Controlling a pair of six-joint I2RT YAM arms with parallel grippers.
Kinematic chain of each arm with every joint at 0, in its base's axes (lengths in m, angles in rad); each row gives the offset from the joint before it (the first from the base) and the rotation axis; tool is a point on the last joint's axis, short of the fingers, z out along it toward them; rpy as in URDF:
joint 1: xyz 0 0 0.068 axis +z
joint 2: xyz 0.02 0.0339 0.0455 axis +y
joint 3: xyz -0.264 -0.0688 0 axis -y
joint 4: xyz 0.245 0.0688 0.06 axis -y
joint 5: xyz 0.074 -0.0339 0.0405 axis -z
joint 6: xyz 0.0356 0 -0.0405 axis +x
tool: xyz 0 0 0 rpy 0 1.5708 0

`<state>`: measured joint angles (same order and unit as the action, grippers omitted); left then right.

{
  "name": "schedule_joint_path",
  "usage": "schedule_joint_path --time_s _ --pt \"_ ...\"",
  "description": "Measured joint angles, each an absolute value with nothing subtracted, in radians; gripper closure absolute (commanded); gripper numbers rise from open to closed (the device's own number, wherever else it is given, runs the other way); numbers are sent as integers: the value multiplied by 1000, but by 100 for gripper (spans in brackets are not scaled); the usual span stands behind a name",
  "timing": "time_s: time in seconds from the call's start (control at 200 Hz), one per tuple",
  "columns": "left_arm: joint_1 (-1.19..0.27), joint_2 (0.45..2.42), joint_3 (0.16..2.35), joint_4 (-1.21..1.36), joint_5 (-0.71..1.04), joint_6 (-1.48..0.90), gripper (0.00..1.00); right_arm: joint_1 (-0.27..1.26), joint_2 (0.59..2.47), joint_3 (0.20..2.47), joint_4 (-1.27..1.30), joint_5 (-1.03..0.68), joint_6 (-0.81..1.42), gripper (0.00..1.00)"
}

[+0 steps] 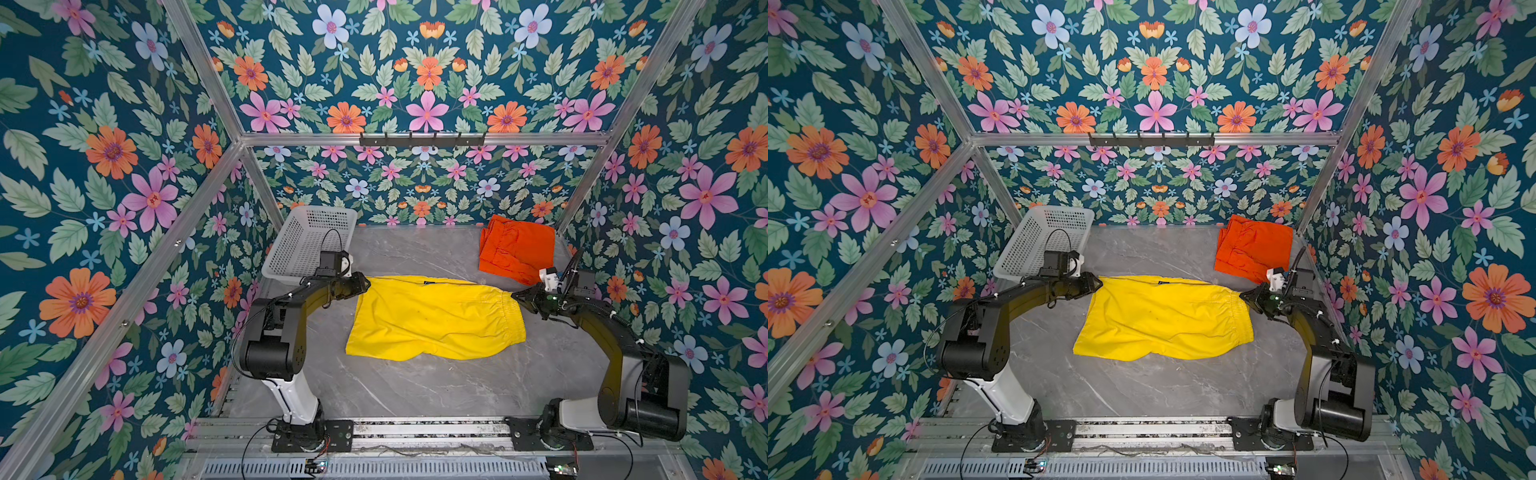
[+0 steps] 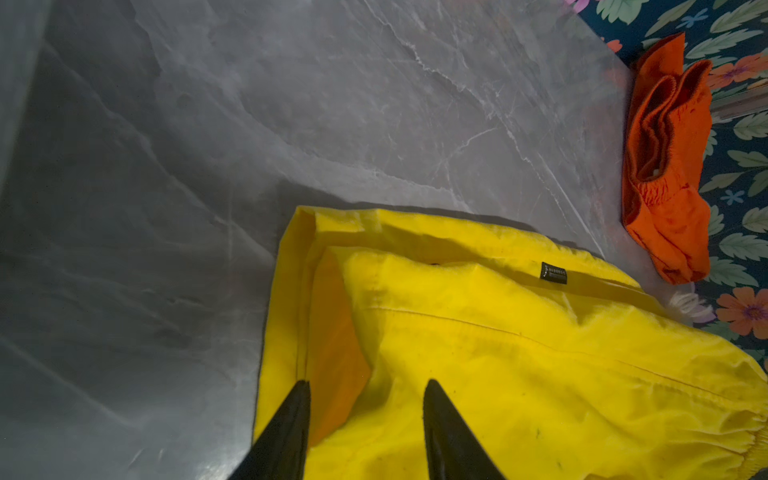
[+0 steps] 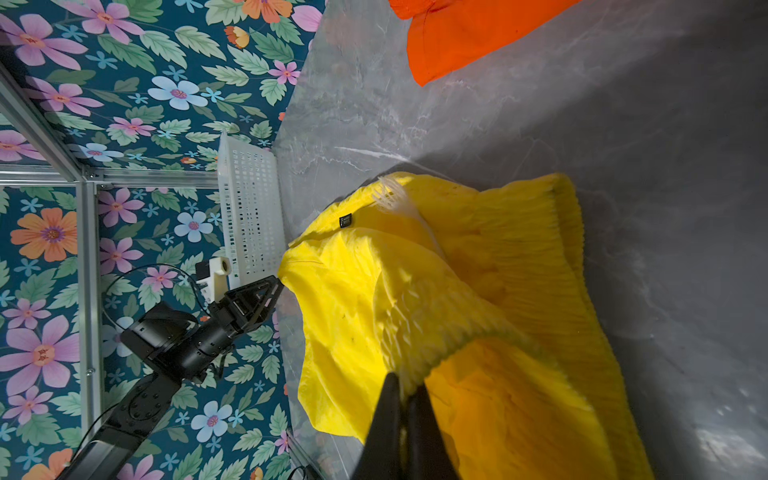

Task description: Fold and stack the shorts

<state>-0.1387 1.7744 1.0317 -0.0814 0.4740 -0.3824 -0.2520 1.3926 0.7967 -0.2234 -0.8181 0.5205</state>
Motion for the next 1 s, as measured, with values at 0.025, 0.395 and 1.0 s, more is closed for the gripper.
schedule_joint_path --time_s 0.025,0.395,1.0 --pt "-139 1781 1031 -81 478 -382 55 -252 1394 797 -220 -820 522 99" --pt "-131 1800 1033 -39 551 -395 99 -263 1404 799 -191 -829 582 100" --pt "-82 1931 1176 5 547 -398 92 -285 1637 857 -160 -735 670 95"
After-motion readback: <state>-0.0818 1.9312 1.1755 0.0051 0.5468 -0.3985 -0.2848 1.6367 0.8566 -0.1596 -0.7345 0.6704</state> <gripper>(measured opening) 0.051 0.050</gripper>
